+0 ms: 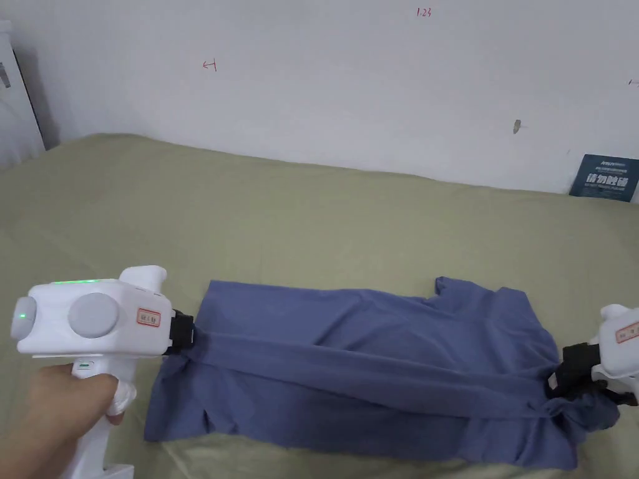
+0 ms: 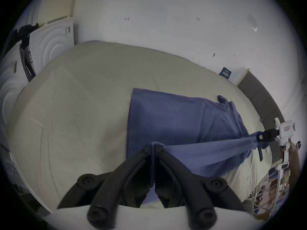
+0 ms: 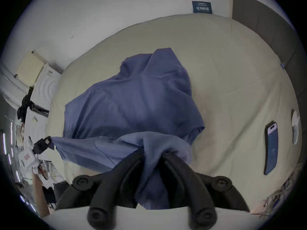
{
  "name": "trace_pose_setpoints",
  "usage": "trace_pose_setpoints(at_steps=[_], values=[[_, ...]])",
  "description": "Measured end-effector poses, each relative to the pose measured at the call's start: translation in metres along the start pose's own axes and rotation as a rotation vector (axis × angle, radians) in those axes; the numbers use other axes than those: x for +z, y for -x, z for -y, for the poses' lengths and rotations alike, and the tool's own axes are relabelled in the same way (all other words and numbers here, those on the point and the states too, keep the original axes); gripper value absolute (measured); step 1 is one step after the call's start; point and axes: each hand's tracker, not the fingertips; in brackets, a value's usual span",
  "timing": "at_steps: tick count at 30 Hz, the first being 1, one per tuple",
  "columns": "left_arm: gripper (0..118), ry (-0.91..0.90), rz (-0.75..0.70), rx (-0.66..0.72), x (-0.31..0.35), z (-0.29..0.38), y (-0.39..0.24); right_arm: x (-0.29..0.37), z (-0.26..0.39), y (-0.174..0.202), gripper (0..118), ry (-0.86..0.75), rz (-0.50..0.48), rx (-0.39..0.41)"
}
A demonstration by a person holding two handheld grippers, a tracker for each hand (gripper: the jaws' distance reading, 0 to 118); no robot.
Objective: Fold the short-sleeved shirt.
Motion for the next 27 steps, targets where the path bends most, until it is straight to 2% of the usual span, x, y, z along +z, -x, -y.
trace_pose_setpoints(at_steps=[1, 2, 3, 4, 7, 9, 12, 13, 14, 15, 16, 17, 18, 19, 22, 25, 27], values=[[24, 0.014, 0.003, -0.008, -0.008, 0.000, 0.001, -0.005, -0.001, 0.000, 58, -0.012, -0.004, -0.006], [53, 0.020, -0.018, -0.010, -0.014, 0.002, 0.002, -0.009, -0.001, 0.001, 85, -0.054, 0.010, -0.007], [85, 0.012, -0.042, -0.019, -0.020, 0.002, 0.005, -0.012, -0.001, 0.001, 92, -0.078, 0.030, 0.016], [99, 0.016, -0.038, -0.026, -0.023, 0.004, 0.007, -0.010, 0.006, 0.005, 90, -0.120, 0.039, 0.024], [99, -0.037, -0.015, 0.019, -0.012, 0.020, 0.007, 0.005, 0.024, 0.007, 90, -0.247, -0.050, 0.069], [99, -0.135, -0.027, 0.042, 0.012, 0.030, 0.005, 0.017, 0.037, 0.002, 90, -0.369, -0.069, 0.119], [97, -0.320, 0.005, 0.011, 0.060, 0.054, -0.001, 0.052, 0.080, 0.011, 89, -0.557, -0.027, 0.242], [97, -0.364, 0.004, -0.003, 0.073, 0.064, -0.006, 0.062, 0.098, 0.013, 82, -0.623, -0.014, 0.272], [96, -0.388, -0.001, -0.034, 0.087, 0.076, -0.012, 0.074, 0.118, 0.015, 71, -0.698, -0.010, 0.297], [89, -0.430, -0.015, -0.078, 0.105, 0.093, -0.024, 0.082, 0.137, 0.018, 54, -0.751, 0.004, 0.312], [70, -0.461, -0.031, -0.111, 0.115, 0.106, -0.031, 0.086, 0.152, 0.019, 24, -0.808, 0.038, 0.302], [44, -0.473, -0.053, -0.154, 0.124, 0.121, -0.037, 0.090, 0.171, 0.020, 1, -0.833, 0.051, 0.316], [10, -0.478, -0.067, -0.173, 0.131, 0.136, -0.043, 0.093, 0.190, 0.021, 0, -0.864, 0.079, 0.314], [0, -0.477, -0.096, -0.188, 0.130, 0.150, -0.044, 0.094, 0.205, 0.020, 0, -0.887, 0.077, 0.318], [0, -0.445, -0.046, -0.173, 0.137, 0.183, -0.048, 0.092, 0.240, 0.017, 0, -0.885, 0.053, 0.306], [0, -0.344, -0.052, -0.178, 0.120, 0.194, -0.040, 0.087, 0.255, 0.019, 0, -0.852, 0.054, 0.340], [0, -0.292, -0.015, -0.126, 0.106, 0.187, -0.031, 0.082, 0.255, 0.017, 0, -0.823, 0.046, 0.356]])
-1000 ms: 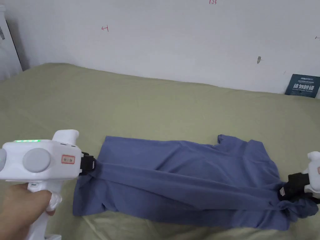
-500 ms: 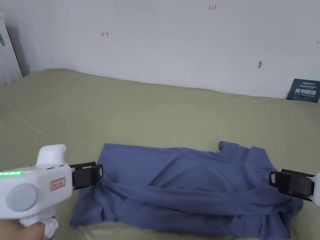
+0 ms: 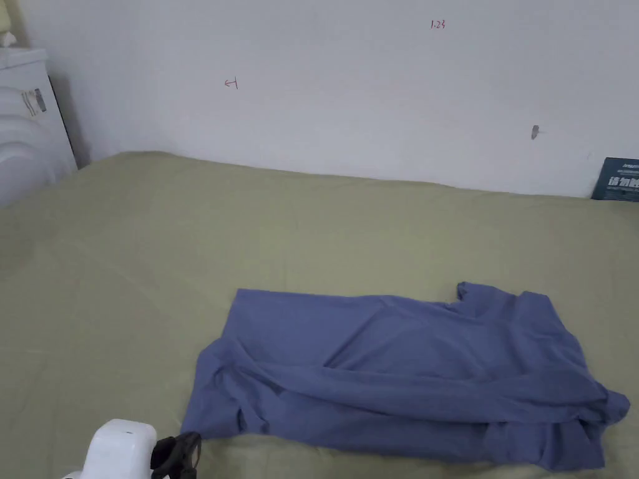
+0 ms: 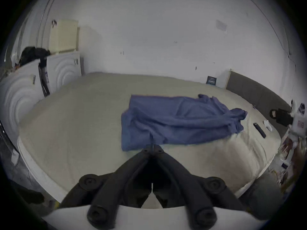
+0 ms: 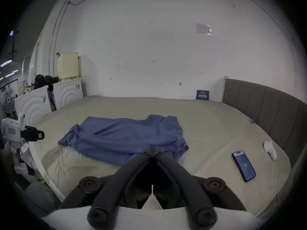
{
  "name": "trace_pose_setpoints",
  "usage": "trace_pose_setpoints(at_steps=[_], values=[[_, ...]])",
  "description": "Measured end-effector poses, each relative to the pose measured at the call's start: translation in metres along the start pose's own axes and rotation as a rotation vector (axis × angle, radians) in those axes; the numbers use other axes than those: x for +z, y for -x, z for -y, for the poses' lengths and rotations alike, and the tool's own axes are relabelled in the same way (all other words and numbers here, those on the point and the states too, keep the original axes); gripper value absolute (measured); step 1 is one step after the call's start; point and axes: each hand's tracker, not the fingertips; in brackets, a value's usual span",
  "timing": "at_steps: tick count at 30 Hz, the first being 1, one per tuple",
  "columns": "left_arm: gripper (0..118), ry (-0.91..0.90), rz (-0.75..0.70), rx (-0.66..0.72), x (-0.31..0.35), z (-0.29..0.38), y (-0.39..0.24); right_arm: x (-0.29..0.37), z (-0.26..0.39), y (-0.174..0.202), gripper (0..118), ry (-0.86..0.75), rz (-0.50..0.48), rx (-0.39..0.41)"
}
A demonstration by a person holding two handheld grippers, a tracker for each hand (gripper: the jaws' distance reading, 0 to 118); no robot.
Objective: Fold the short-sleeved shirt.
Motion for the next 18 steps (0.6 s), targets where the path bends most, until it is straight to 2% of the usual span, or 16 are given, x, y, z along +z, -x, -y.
trace_pose_setpoints(at_steps=[1, 2, 3, 4, 5, 6, 9, 12, 14, 15, 16, 17, 18], values=[[3, 0.021, -0.005, 0.024, -0.008, -0.003, 0.004, -0.004, 0.000, -0.001, 0, 0.010, 0.002, 0.004], [13, 0.016, -0.009, 0.032, -0.018, -0.007, 0.008, -0.006, 0.001, -0.002, 0, 0.017, 0.002, 0.003], [30, 0.035, 0.008, 0.046, -0.031, -0.013, 0.014, -0.009, 0.002, -0.005, 0, 0.023, -0.002, -0.006], [64, 0.029, -0.008, 0.044, -0.042, -0.017, 0.019, -0.012, 0.002, -0.008, 0, 0.027, -0.001, -0.015], [81, 0.033, -0.012, 0.046, -0.058, -0.023, 0.026, -0.017, 0.003, -0.011, 0, 0.032, 0.005, -0.021], [83, 0.060, -0.026, 0.055, -0.074, -0.028, 0.030, -0.021, 0.003, -0.014, 0, 0.038, 0.012, -0.023], [83, 0.123, -0.008, 0.120, -0.116, -0.038, 0.039, -0.030, 0.003, -0.021, 0, 0.069, 0.031, -0.058], [82, 0.191, -0.081, 0.110, -0.151, -0.037, 0.047, -0.040, 0.007, -0.034, 0, 0.092, 0.042, -0.106], [75, 0.248, -0.061, 0.114, -0.162, -0.037, 0.050, -0.052, 0.012, -0.046, 0, 0.118, 0.071, -0.137], [58, 0.271, -0.064, 0.114, -0.159, -0.037, 0.044, -0.062, 0.014, -0.052, 0, 0.157, 0.083, -0.146], [22, 0.269, -0.086, 0.099, -0.155, -0.036, 0.037, -0.073, 0.016, -0.057, 0, 0.195, 0.091, -0.146], [9, 0.238, -0.083, 0.092, -0.150, -0.036, 0.039, -0.085, 0.018, -0.062, 1, 0.233, 0.085, -0.149], [8, 0.221, -0.058, 0.097, -0.148, -0.036, 0.039, -0.100, 0.020, -0.068, 8, 0.285, 0.082, -0.149]])
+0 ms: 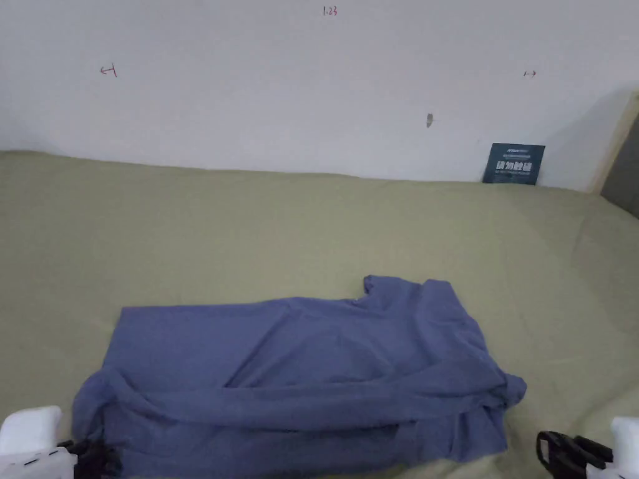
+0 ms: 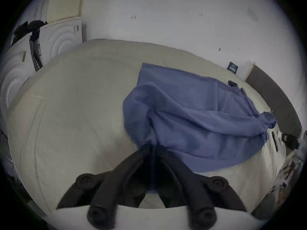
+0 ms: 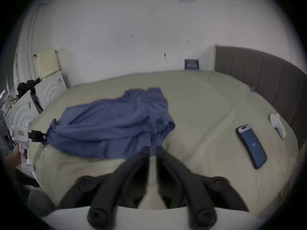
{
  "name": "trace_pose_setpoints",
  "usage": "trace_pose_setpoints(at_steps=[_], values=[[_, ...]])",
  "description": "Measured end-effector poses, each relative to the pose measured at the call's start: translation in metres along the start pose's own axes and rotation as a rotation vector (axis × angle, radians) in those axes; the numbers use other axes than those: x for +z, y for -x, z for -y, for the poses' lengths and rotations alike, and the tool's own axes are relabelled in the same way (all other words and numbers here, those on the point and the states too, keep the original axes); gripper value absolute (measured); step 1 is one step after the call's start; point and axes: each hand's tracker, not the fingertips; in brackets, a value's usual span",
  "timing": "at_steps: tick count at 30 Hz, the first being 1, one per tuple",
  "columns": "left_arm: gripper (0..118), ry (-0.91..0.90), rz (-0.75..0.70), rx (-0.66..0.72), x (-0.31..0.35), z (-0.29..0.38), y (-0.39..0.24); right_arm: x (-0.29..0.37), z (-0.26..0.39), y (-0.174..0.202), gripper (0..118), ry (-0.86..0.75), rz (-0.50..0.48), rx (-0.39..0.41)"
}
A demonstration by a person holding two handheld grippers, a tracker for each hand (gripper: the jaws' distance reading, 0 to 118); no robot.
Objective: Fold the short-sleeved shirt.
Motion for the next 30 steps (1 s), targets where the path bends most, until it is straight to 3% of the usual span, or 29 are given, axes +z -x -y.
trace_pose_setpoints(at_steps=[2, 3, 9, 11, 12, 14, 16, 19, 28, 30], values=[[8, 0.006, -0.004, -0.012, 0.000, 0.000, -0.001, -0.031, -0.002, -0.005, 61, 0.082, -0.025, -0.004], [8, 0.007, 0.001, -0.014, 0.000, 0.000, 0.000, -0.043, -0.004, 0.001, 76, 0.159, -0.057, 0.000], [8, 0.006, 0.013, -0.014, 0.001, 0.002, 0.002, -0.111, -0.003, 0.001, 68, 0.181, -0.064, -0.007], [8, 0.009, 0.013, -0.013, 0.001, 0.002, 0.001, -0.104, -0.009, 0.006, 35, 0.221, -0.023, 0.021], [8, 0.008, 0.014, -0.013, 0.002, 0.001, 0.001, -0.099, -0.011, 0.007, 12, 0.188, 0.018, 0.074], [8, 0.010, 0.017, -0.012, -0.001, 0.002, 0.007, -0.085, -0.011, 0.012, 10, 0.113, -0.039, 0.120], [8, 0.012, 0.020, -0.019, 0.001, 0.001, 0.008, -0.074, -0.013, 0.020, 10, 0.123, -0.006, 0.154], [7, -0.002, 0.032, -0.028, 0.008, -0.001, 0.009, -0.068, -0.010, 0.009, 10, 0.116, -0.051, 0.086], [6, -0.066, 0.085, -0.123, 0.076, -0.002, -0.002, 0.023, -0.023, 0.010, 10, 0.146, -0.077, 0.064], [6, -0.066, 0.094, -0.123, 0.089, 0.005, 0.005, 0.039, -0.021, 0.001, 10, 0.189, -0.072, -0.005]])
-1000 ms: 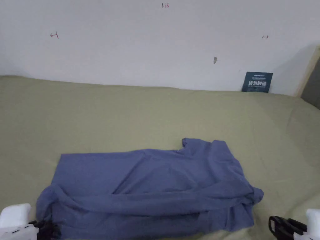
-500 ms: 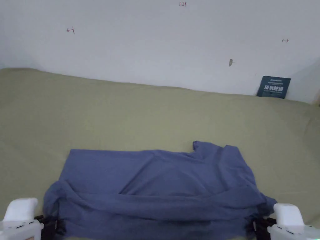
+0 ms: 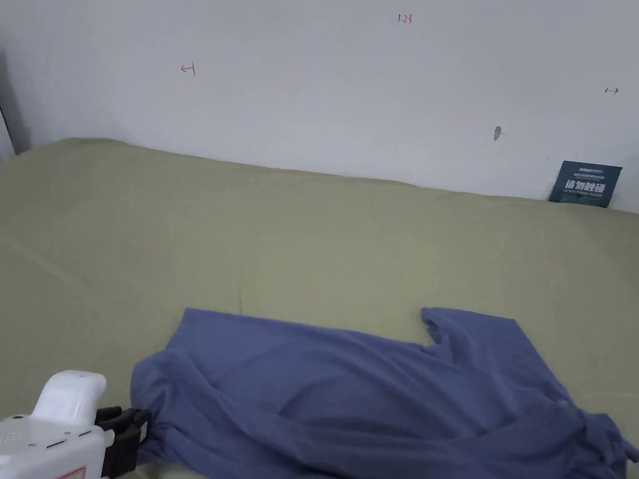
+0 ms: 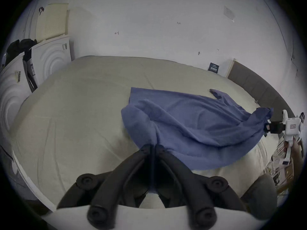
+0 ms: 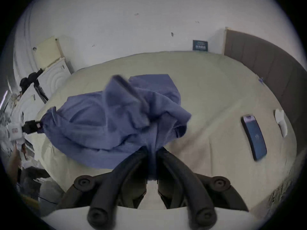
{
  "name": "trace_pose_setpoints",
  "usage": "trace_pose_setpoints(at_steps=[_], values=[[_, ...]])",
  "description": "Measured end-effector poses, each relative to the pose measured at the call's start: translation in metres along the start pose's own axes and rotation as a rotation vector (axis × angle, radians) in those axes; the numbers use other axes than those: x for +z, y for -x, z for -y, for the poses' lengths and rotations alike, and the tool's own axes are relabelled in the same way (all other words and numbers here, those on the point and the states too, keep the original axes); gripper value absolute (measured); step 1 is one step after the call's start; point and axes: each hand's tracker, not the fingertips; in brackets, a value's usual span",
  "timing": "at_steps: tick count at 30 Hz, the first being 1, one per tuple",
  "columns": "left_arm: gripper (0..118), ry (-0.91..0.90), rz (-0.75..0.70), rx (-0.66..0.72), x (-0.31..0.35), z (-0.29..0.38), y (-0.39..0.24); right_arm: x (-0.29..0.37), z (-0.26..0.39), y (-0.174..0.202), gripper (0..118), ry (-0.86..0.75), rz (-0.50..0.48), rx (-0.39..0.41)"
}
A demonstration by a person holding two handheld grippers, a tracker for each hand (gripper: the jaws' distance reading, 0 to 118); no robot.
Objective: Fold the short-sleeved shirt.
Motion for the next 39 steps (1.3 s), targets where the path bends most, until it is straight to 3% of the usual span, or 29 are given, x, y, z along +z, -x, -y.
trace_pose_setpoints(at_steps=[2, 5, 10, 14, 16, 18, 19, 21, 23, 24, 25, 29, 31, 32, 33, 34, 35, 36, 37, 38, 39], values=[[6, 0.021, 0.021, 0.022, 0.015, 0.009, 0.005, 0.008, 0.007, -0.012, 10, 0.039, 0.016, -0.045], [6, 0.064, 0.064, 0.089, 0.038, 0.029, 0.005, 0.023, 0.023, -0.021, 10, 0.115, 0.032, -0.043], [6, 0.169, 0.053, 0.092, 0.048, 0.080, 0.008, 0.026, 0.056, -0.035, 10, 0.300, -0.022, -0.155], [6, 0.200, 0.049, 0.136, 0.057, 0.112, 0.003, 0.024, 0.083, -0.059, 10, 0.313, -0.023, -0.226], [6, 0.204, 0.056, 0.166, 0.060, 0.123, 0.005, 0.030, 0.090, -0.068, 10, 0.289, -0.058, -0.314], [7, 0.204, 0.071, 0.171, 0.064, 0.128, 0.005, 0.033, 0.098, -0.083, 10, 0.287, -0.065, -0.332], [14, 0.199, 0.074, 0.177, 0.066, 0.129, 0.005, 0.034, 0.099, -0.084, 14, 0.291, -0.073, -0.342], [51, 0.208, 0.071, 0.186, 0.074, 0.123, -0.001, 0.042, 0.098, -0.082, 31, 0.296, -0.077, -0.345], [69, 0.206, 0.031, 0.192, 0.084, 0.123, 0.000, 0.057, 0.095, -0.085, 43, 0.288, -0.019, -0.318], [85, 0.167, 0.038, 0.210, 0.089, 0.129, 0.014, 0.071, 0.092, -0.086, 57, 0.237, 0.018, -0.283], [86, 0.110, 0.065, 0.251, 0.100, 0.127, 0.016, 0.095, 0.083, -0.072, 64, 0.179, 0.034, -0.254], [86, -0.113, 0.003, 0.282, 0.145, 0.099, 0.003, 0.149, 0.066, -0.058, 66, -0.154, 0.113, -0.147], [85, -0.259, -0.007, 0.219, 0.163, 0.082, -0.017, 0.167, 0.059, -0.033, 66, -0.322, 0.104, -0.072], [85, -0.308, -0.042, 0.087, 0.166, 0.071, -0.032, 0.174, 0.057, -0.020, 66, -0.407, 0.100, -0.039], [84, -0.363, -0.096, 0.049, 0.172, 0.064, -0.047, 0.174, 0.054, -0.003, 63, -0.493, 0.106, -0.011], [82, -0.409, -0.109, 0.038, 0.175, 0.059, -0.057, 0.176, 0.053, 0.009, 53, -0.540, 0.103, 0.017], [79, -0.446, -0.117, 0.013, 0.177, 0.052, -0.066, 0.178, 0.053, 0.021, 34, -0.591, 0.105, 0.050], [67, -0.451, -0.070, -0.019, 0.176, 0.049, -0.078, 0.178, 0.051, 0.036, 7, -0.630, 0.108, 0.082], [22, -0.471, -0.058, -0.049, 0.175, 0.045, -0.085, 0.177, 0.048, 0.048, 0, -0.643, 0.119, 0.112], [0, -0.478, -0.082, -0.067, 0.171, 0.041, -0.094, 0.175, 0.049, 0.056, 0, -0.655, 0.135, 0.134], [0, -0.485, -0.153, -0.069, 0.168, 0.037, -0.102, 0.173, 0.049, 0.062, 0, -0.651, 0.114, 0.145]])
